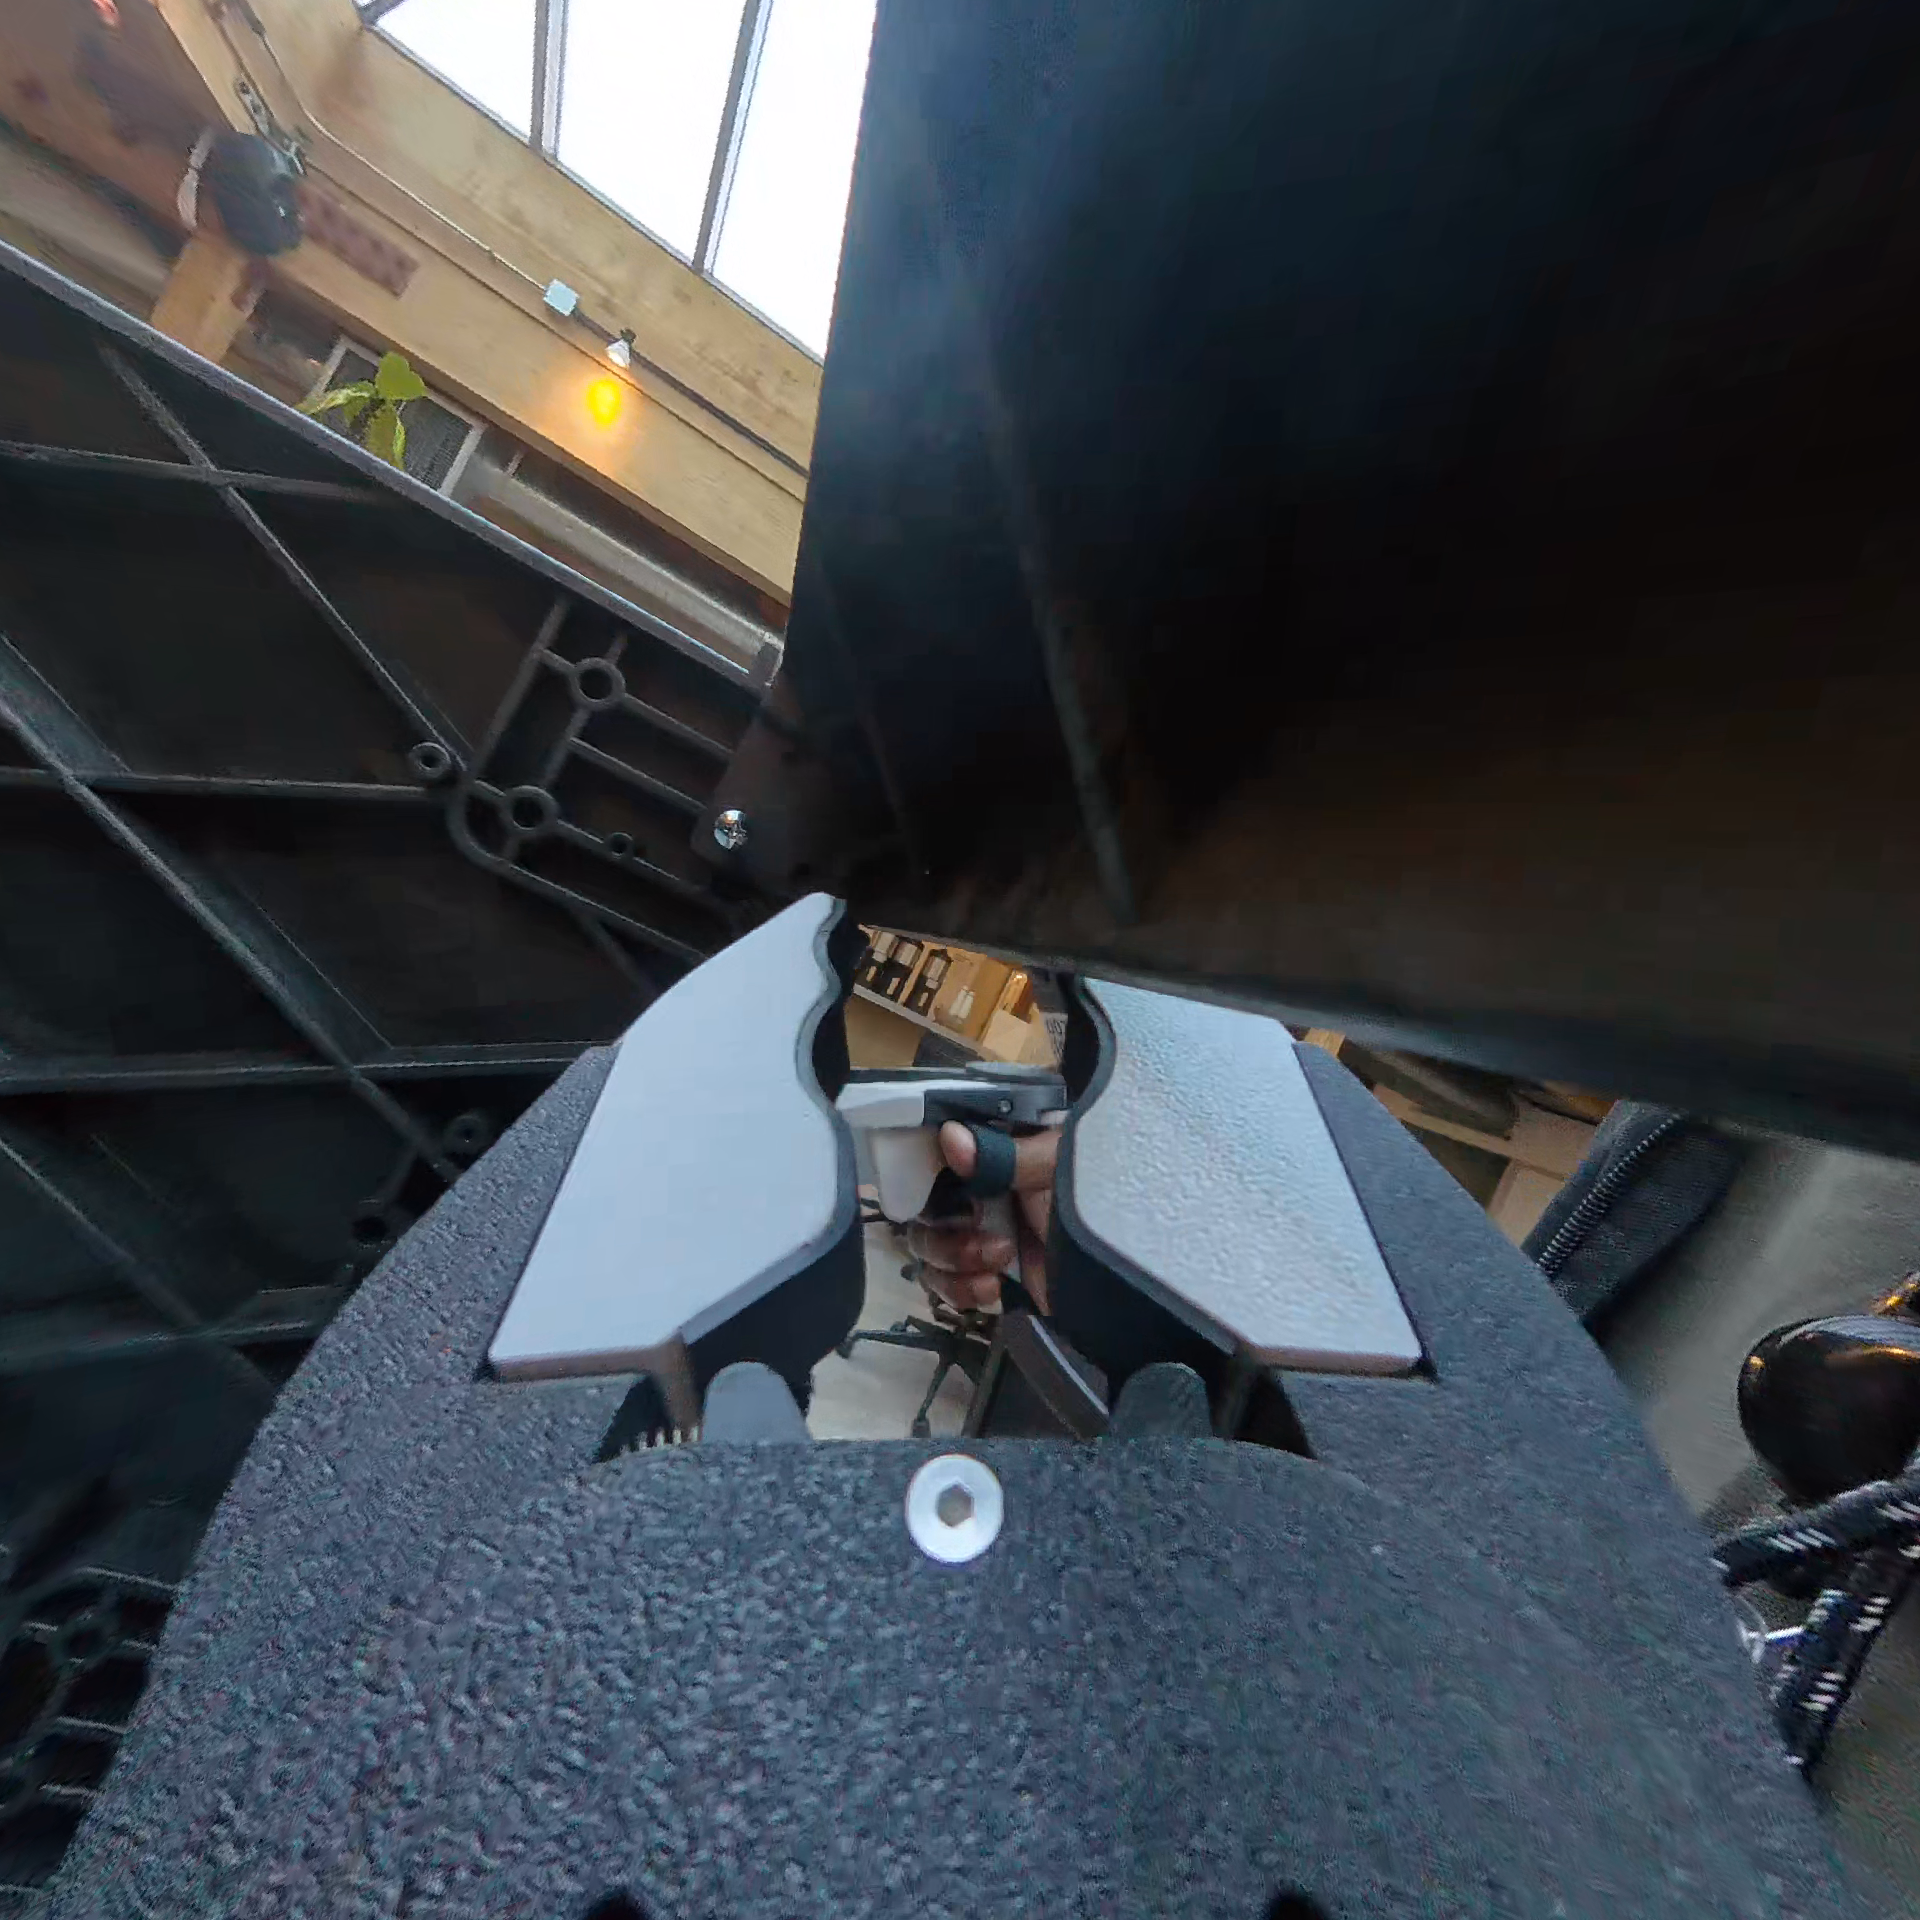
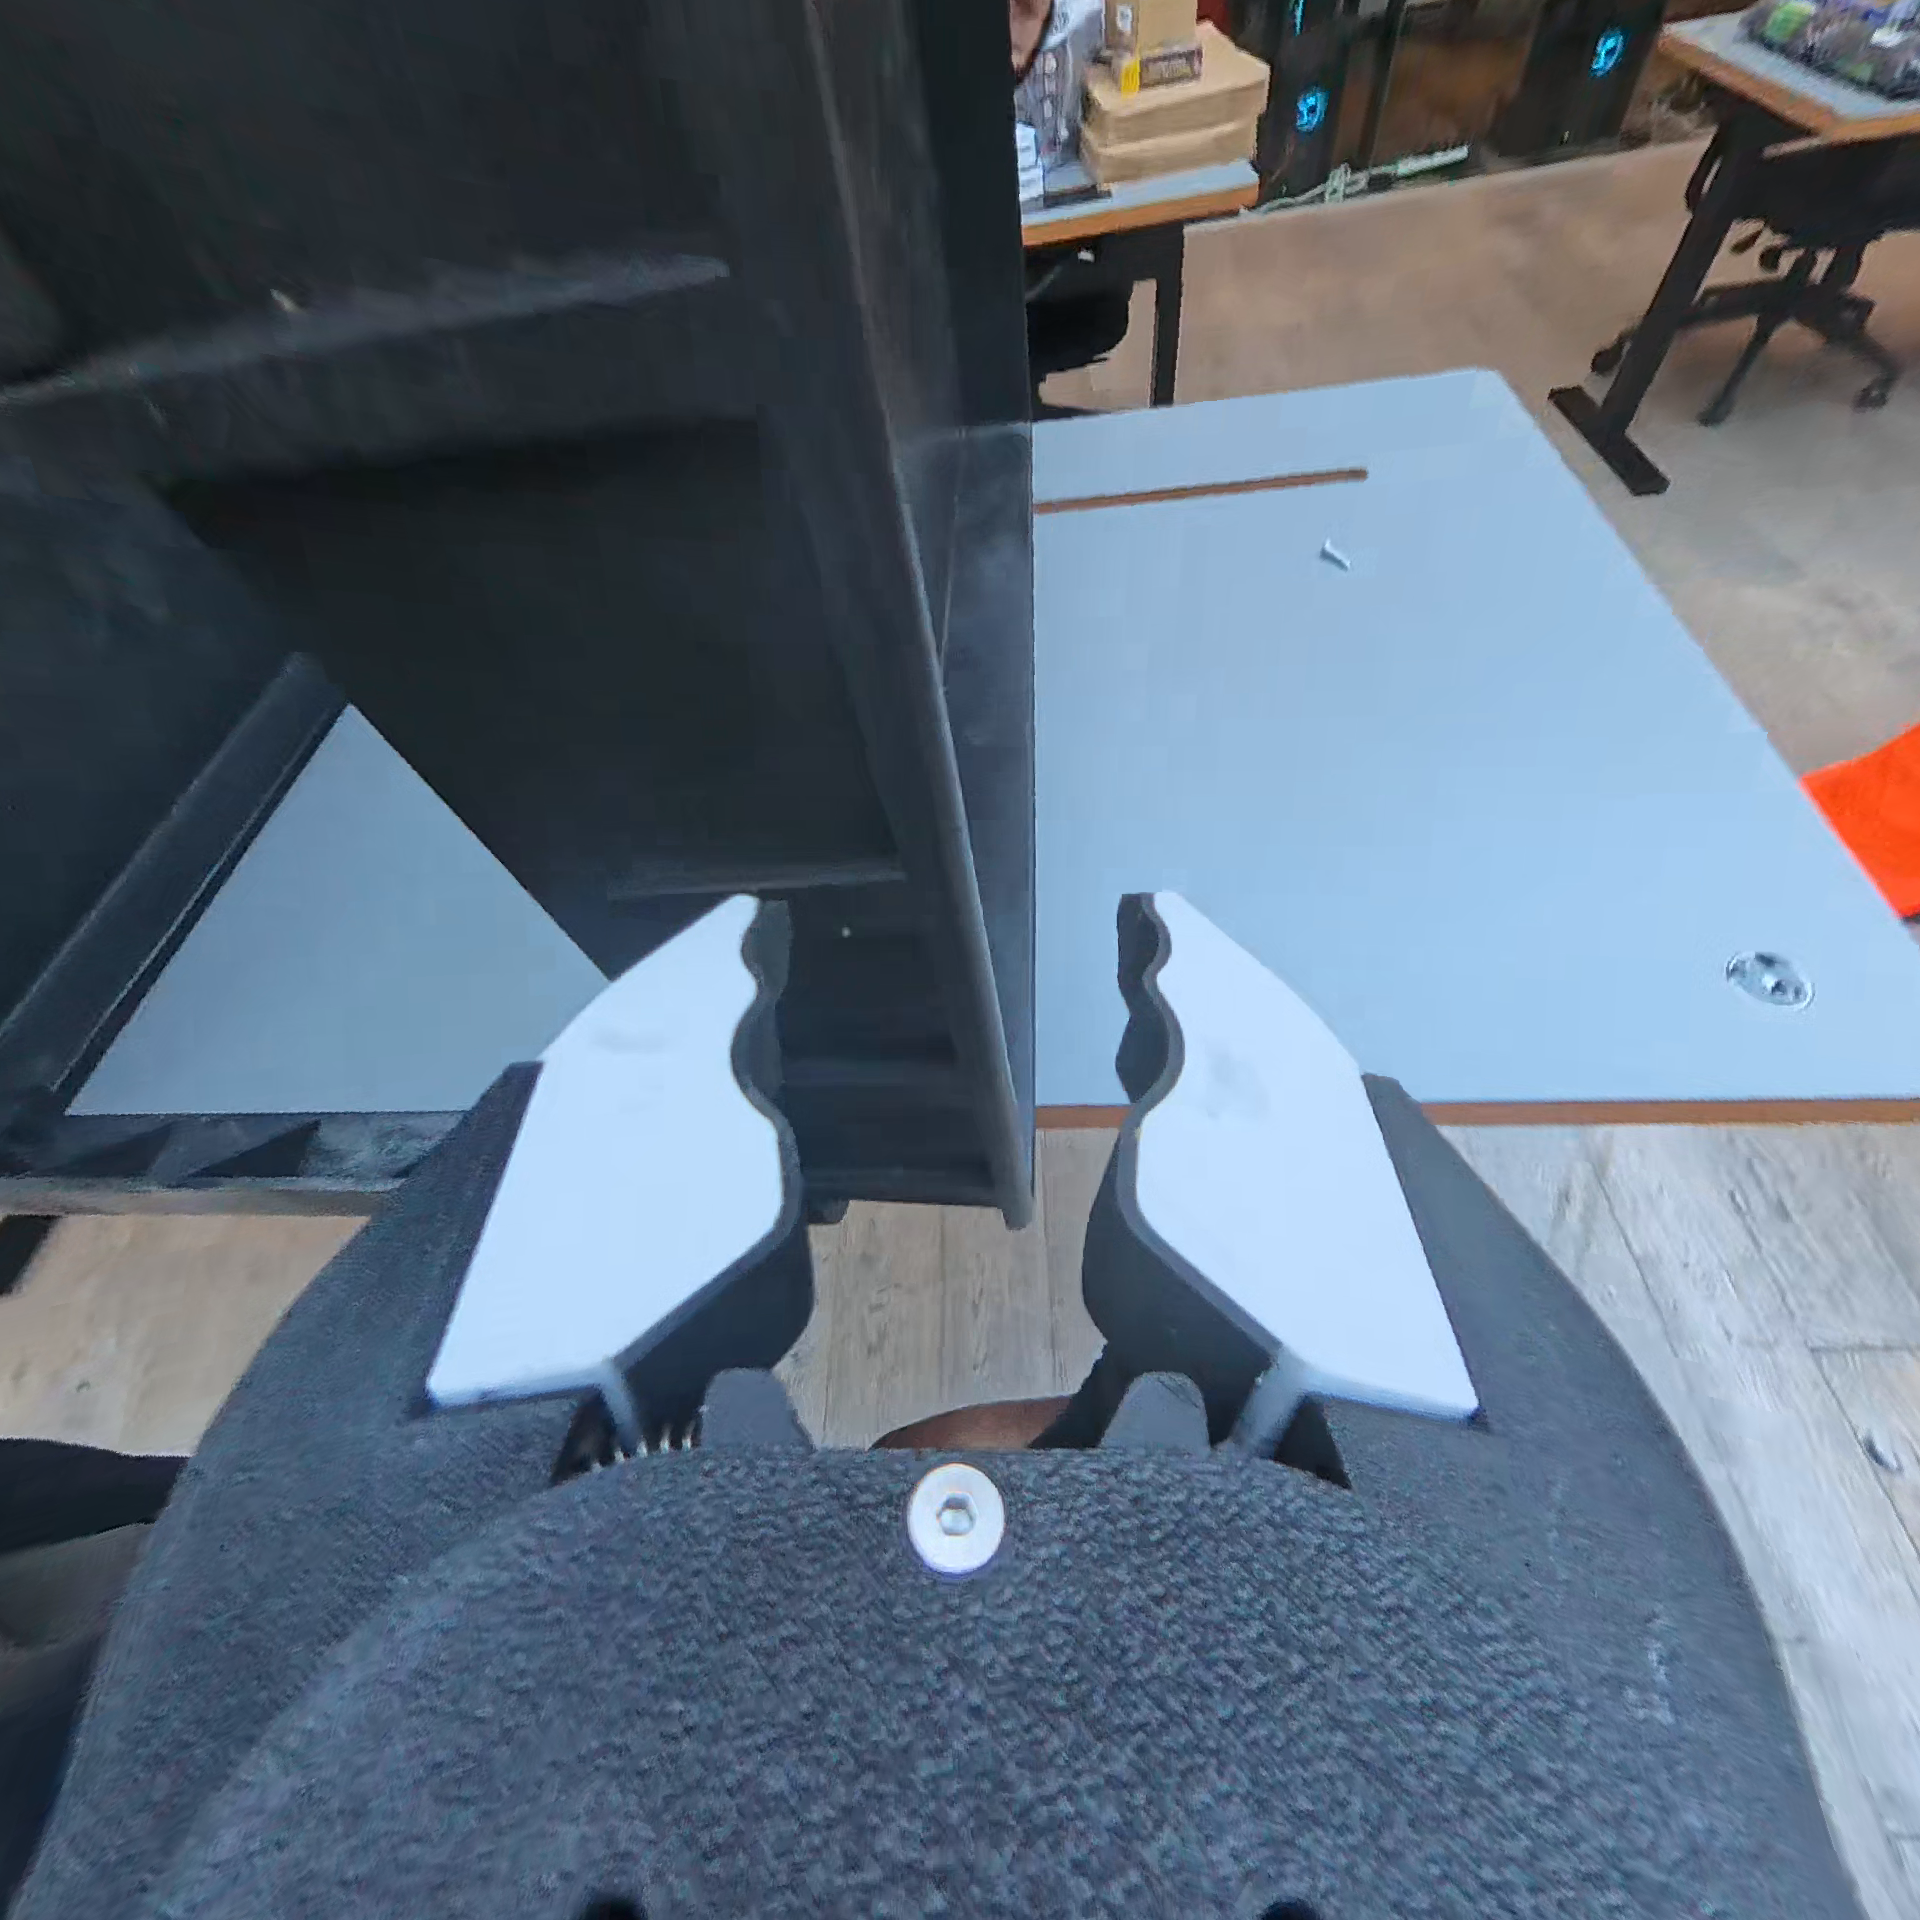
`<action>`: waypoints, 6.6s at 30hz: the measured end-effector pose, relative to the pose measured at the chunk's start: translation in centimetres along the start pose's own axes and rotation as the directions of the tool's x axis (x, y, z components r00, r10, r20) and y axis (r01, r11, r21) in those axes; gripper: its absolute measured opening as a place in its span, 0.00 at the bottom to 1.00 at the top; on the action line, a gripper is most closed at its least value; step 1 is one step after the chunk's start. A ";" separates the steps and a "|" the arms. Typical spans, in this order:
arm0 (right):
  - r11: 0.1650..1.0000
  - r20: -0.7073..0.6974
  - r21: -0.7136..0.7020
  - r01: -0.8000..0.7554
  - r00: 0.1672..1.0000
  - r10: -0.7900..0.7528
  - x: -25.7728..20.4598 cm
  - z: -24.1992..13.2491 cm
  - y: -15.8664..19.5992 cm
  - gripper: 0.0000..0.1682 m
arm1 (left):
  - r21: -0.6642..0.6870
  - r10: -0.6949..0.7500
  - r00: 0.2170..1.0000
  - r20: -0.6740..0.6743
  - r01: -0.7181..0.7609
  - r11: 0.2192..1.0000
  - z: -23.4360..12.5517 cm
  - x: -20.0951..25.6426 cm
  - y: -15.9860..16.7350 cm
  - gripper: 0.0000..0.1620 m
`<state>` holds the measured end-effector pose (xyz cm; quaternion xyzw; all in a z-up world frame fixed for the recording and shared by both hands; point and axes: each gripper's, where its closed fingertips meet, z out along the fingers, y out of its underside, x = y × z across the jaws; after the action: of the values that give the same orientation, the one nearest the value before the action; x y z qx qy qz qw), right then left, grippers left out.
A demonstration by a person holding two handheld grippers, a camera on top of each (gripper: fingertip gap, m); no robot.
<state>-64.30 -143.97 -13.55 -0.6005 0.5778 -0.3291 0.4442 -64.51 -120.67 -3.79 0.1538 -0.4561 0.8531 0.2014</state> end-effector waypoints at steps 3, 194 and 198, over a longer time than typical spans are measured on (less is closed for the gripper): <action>0.999 0.009 -0.020 0.030 1.000 -0.030 -0.7 0.4 0.5 0.38 | -0.013 -0.032 0.999 -0.002 0.032 0.999 -0.1 -0.1 0.3 0.24; 0.994 0.744 0.101 -0.051 0.667 -0.041 -5.1 -1.2 -9.5 0.18 | -0.220 0.088 0.996 -0.014 -0.089 0.971 9.6 -6.6 2.9 0.07; 0.993 0.747 0.094 -0.067 0.664 -0.026 -5.1 -1.2 -9.5 0.18 | -0.220 0.084 0.996 -0.018 -0.086 0.972 9.6 -6.6 2.9 0.07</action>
<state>-62.16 -139.76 -3.80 -0.6499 0.3320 -0.0814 0.6788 -59.39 -131.48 -3.65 0.1071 -0.5531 0.8058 0.1823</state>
